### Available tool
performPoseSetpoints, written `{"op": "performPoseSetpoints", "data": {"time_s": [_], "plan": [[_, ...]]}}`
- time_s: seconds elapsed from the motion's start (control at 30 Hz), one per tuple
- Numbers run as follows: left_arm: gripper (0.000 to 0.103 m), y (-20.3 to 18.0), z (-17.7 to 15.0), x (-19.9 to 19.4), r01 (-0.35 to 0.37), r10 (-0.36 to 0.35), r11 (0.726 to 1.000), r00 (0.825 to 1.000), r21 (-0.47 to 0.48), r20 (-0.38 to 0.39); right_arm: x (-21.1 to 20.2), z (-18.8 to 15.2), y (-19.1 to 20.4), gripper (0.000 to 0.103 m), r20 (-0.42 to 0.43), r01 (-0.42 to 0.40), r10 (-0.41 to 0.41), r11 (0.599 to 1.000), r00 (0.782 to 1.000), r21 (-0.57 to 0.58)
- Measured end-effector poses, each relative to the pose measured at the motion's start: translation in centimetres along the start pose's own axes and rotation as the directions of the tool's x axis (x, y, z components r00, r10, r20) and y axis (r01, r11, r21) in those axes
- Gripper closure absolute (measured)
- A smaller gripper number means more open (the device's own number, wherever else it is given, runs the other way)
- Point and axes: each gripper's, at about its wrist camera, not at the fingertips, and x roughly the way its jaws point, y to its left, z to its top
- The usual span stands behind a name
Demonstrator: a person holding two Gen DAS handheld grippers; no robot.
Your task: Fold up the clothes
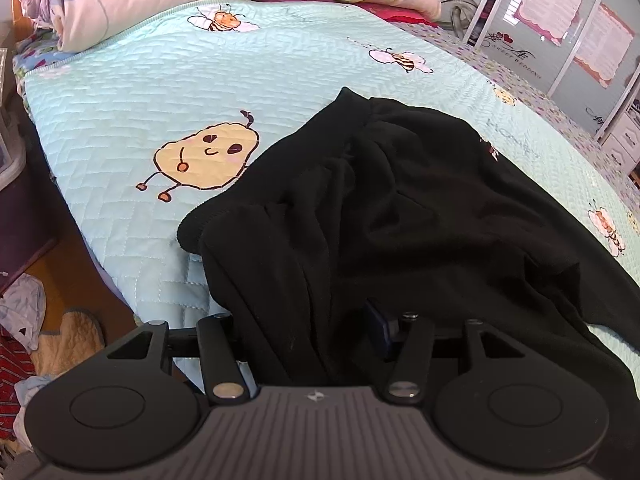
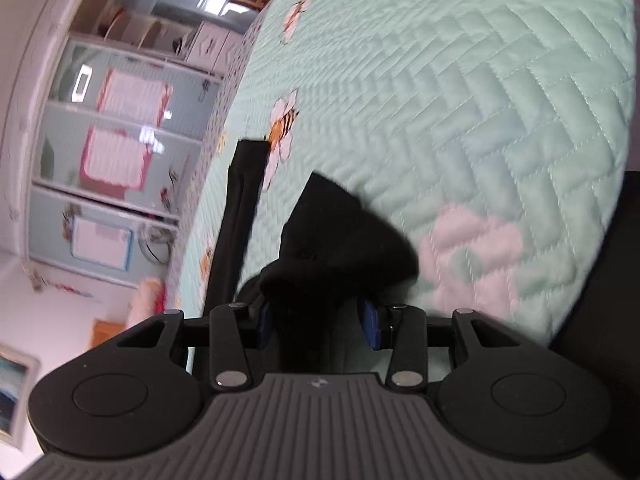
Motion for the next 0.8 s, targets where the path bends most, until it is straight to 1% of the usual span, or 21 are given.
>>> {"op": "performPoseSetpoints", "data": {"time_s": [0.07, 0.1, 0.17, 0.2, 0.23, 0.3, 0.37, 0.4, 0.43, 0.5, 0.53, 0.57, 0.6, 0.63, 0.73, 0.77, 0.8], "plan": [[0.048, 0.0, 0.0, -0.1, -0.001, 0.001, 1.000, 1.000, 0.000, -0.001, 0.2, 0.8, 0.1, 0.072, 0.011, 0.007, -0.007, 1.000, 1.000, 0.004], [0.047, 0.1, 0.0, -0.1, 0.000, 0.000, 1.000, 1.000, -0.002, -0.002, 0.0, 1.3, 0.5, 0.074, 0.032, 0.001, -0.001, 1.000, 0.999, -0.019], [0.047, 0.3, 0.1, -0.1, 0.005, -0.005, 1.000, 1.000, -0.009, -0.005, -0.6, 2.3, 1.6, 0.070, 0.060, -0.029, 0.034, 0.997, 0.998, -0.072], [0.048, 0.4, 0.1, -0.1, 0.006, -0.007, 1.000, 1.000, -0.015, -0.005, -0.8, 2.7, 1.9, 0.062, 0.070, -0.042, 0.048, 0.995, 0.996, -0.091], [0.047, 0.4, 0.1, 0.0, 0.006, -0.006, 1.000, 1.000, -0.019, -0.006, -1.0, 2.8, 1.6, 0.045, 0.068, -0.046, 0.052, 0.996, 0.996, -0.080], [0.047, 0.4, 0.0, 0.1, 0.002, -0.002, 1.000, 1.000, -0.022, -0.007, -1.2, 2.9, 0.9, 0.033, 0.063, -0.055, 0.059, 0.997, 0.996, -0.059], [0.046, 0.1, -0.1, 0.1, -0.005, 0.005, 1.000, 1.000, -0.009, -0.007, -1.4, 3.0, 0.1, 0.033, 0.059, -0.062, 0.064, 0.998, 0.996, -0.029], [0.045, 0.0, -0.1, 0.0, -0.007, 0.007, 1.000, 1.000, -0.004, -0.008, -1.2, 3.0, -0.8, 0.033, 0.062, -0.063, 0.061, 0.998, 0.996, 0.022], [0.045, 0.1, 0.0, 0.1, -0.006, 0.006, 1.000, 1.000, -0.005, -0.009, -1.1, 3.0, -1.5, 0.033, 0.066, -0.081, 0.077, 0.994, 0.995, 0.074], [0.045, 0.1, 0.0, 0.1, -0.005, 0.005, 1.000, 1.000, -0.010, -0.011, -0.6, 3.1, -2.4, 0.034, 0.075, -0.123, 0.114, 0.983, 0.991, 0.133], [0.045, 0.2, 0.1, 0.1, -0.004, 0.004, 1.000, 1.000, -0.013, -0.011, -0.3, 3.2, -2.2, 0.040, 0.072, -0.114, 0.105, 0.985, 0.992, 0.127], [0.045, 0.2, 0.1, 0.1, -0.004, 0.003, 1.000, 1.000, -0.016, -0.012, -0.1, 3.4, -1.9, 0.051, 0.068, -0.100, 0.092, 0.988, 0.993, 0.117], [0.045, 0.2, 0.1, 0.1, -0.003, 0.003, 1.000, 1.000, -0.016, -0.011, 0.2, 3.8, -1.5, 0.088, 0.061, -0.070, 0.064, 0.993, 0.996, 0.091], [0.045, 0.2, 0.1, 0.1, -0.003, 0.003, 1.000, 1.000, -0.015, -0.011, 0.1, 4.2, -0.8, 0.099, 0.071, -0.047, 0.044, 0.997, 0.997, 0.053], [0.045, 0.2, 0.0, 0.1, -0.003, 0.003, 1.000, 1.000, -0.014, -0.010, -0.9, 5.6, 1.7, 0.099, 0.157, -0.040, 0.049, 0.997, 0.986, -0.060], [0.045, 0.2, 0.0, 0.2, -0.004, 0.004, 1.000, 1.000, -0.014, -0.009, -1.0, 5.9, 2.2, 0.099, 0.173, -0.023, 0.036, 0.997, 0.984, -0.076], [0.045, 0.2, 0.0, 0.3, -0.005, 0.005, 1.000, 1.000, -0.014, -0.008, -0.7, 6.2, 2.3, 0.095, 0.166, -0.005, 0.017, 0.997, 0.986, -0.077]]}}
